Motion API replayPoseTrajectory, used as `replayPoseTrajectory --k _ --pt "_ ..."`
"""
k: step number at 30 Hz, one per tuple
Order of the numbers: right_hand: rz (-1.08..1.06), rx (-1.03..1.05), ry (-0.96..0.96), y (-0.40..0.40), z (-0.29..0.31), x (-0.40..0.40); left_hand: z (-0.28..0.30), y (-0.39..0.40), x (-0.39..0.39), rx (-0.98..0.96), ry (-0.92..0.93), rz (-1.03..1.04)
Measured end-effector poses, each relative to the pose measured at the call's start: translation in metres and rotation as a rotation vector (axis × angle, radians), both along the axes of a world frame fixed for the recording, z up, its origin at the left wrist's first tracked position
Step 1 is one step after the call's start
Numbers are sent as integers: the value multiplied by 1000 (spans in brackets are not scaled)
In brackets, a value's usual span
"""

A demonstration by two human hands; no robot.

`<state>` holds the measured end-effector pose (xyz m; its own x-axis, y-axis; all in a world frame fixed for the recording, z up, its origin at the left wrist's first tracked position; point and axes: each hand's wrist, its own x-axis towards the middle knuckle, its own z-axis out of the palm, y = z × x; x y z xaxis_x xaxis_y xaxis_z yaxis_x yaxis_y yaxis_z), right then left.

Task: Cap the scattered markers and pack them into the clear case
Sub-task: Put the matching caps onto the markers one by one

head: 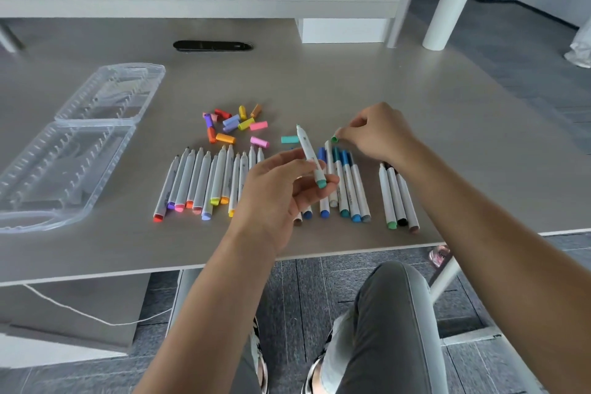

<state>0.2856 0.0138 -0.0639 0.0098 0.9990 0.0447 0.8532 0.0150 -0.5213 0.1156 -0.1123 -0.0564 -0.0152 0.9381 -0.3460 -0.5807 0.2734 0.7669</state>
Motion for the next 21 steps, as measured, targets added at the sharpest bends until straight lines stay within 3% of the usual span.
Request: replayPoseTrajectory --k 21 --pt "11 34 -26 15 -6 -10 -7 3 -21 2 -23 80"
